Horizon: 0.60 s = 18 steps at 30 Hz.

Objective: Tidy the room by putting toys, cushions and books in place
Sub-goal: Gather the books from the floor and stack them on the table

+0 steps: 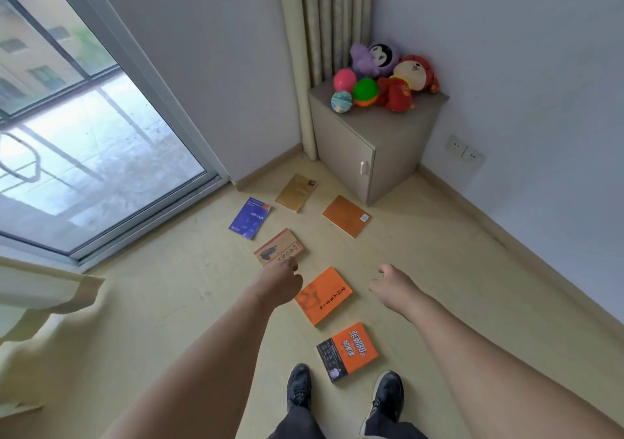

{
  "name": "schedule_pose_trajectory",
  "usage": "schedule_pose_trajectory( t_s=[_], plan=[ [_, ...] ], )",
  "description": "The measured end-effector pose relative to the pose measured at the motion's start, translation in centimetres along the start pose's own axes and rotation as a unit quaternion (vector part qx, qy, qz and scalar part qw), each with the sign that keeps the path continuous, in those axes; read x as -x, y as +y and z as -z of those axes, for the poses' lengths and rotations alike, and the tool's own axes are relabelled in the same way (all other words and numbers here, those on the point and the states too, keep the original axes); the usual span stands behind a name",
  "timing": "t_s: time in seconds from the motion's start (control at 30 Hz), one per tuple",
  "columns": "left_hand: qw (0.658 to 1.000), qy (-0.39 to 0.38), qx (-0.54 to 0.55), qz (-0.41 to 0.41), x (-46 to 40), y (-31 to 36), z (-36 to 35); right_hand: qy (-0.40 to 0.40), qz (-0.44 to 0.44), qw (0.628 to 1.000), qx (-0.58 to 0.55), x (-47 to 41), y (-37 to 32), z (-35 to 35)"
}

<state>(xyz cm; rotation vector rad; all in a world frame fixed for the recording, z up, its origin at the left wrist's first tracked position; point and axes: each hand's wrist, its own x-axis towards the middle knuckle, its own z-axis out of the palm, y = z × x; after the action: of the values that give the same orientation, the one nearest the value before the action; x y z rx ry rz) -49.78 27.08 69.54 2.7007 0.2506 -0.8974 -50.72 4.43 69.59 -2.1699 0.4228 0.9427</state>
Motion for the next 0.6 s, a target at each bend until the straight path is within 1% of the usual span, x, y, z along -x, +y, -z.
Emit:
schedule_pose_trajectory(
  t_s=[0.2,0.43,0.57,0.6],
  plan=[
    [1.000,-0.003,0.006,0.009,-0.6,1.1,-0.4,-0.013,0.008,1.000,0.003,-1.4,-0.3,1.3],
    [0.999,-0.009,0.030,0.012,-2.0,-0.4,0.2,-0.026,-0.002,1.000,0.007,-3.0,-1.5,1.0],
    [0.999,-0.007,0.032,0.017,-5.4,-2.7,0.5,-0.032,-0.024,0.999,-0.037,-6.0,-2.9,-1.1],
    [0.999,-0.019,0.036,0.023,-6.9,-3.3,0.0,-0.037,-0.042,0.997,-0.053,-7.5,-3.2,-2.0]
  ],
)
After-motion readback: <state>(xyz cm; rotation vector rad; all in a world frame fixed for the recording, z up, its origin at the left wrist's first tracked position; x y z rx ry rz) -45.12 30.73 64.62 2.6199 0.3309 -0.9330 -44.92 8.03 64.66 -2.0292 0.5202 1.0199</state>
